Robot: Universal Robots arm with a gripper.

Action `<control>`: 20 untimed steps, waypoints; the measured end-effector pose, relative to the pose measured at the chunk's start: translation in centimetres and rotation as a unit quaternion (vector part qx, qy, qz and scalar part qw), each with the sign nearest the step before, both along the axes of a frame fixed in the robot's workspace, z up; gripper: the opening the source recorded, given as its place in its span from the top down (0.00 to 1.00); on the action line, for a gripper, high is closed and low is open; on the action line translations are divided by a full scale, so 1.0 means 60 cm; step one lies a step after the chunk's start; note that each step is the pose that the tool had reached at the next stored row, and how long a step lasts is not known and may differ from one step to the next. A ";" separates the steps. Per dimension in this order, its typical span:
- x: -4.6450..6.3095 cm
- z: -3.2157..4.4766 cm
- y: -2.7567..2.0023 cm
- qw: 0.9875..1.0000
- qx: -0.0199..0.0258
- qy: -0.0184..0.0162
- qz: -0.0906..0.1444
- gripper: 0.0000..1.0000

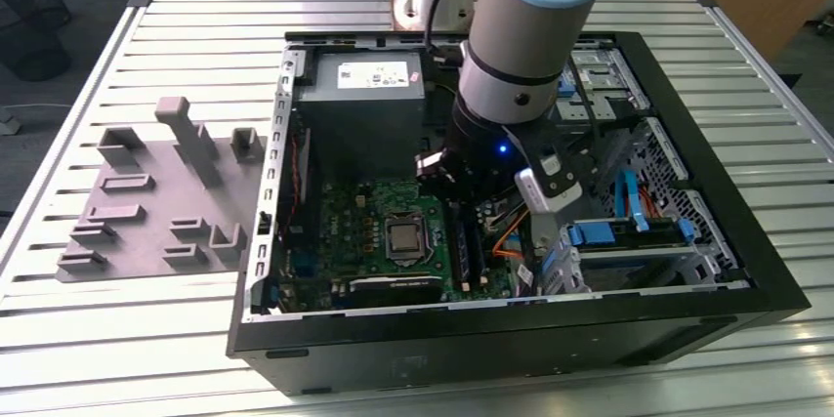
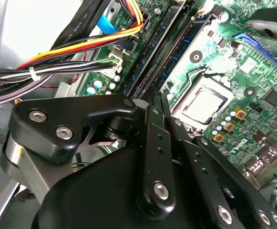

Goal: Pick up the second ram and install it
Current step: 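Insert the second ram into the second slot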

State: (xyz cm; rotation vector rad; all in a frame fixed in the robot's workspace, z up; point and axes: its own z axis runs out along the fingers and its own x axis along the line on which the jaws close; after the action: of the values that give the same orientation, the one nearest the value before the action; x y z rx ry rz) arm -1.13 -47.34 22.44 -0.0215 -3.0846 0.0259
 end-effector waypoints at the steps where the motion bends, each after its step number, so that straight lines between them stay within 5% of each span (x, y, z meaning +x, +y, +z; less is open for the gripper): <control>1: 0.000 0.000 0.0000 1.000 0.000 0.000 0.000 0.86; 3: 0.000 -0.001 0.0000 1.000 0.000 0.000 0.000 0.80; 20: 0.000 -0.019 -0.0004 1.000 0.002 0.000 0.000 0.80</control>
State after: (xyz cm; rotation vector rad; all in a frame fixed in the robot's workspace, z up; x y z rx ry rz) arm -1.11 -47.37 21.31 -0.0213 -3.0845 0.0186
